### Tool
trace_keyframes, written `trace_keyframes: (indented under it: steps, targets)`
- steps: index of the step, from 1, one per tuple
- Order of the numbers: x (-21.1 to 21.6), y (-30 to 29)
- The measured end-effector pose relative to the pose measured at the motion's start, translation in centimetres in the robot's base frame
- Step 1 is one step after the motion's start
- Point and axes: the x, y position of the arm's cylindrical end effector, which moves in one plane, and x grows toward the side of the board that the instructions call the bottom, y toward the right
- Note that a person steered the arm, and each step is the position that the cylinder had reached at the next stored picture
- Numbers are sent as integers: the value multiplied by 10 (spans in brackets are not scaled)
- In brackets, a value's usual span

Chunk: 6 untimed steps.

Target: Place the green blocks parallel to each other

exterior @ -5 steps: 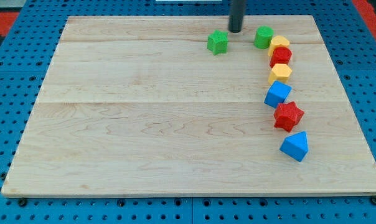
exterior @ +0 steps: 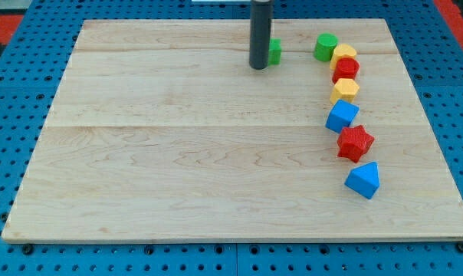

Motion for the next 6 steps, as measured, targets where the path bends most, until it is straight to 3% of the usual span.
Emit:
trace_keyframes:
  steps: [1,2,3,5,6]
  targets:
    - [8,14]
    - [17,74]
    - [8,99]
    - [-13,100]
    - [-3,79]
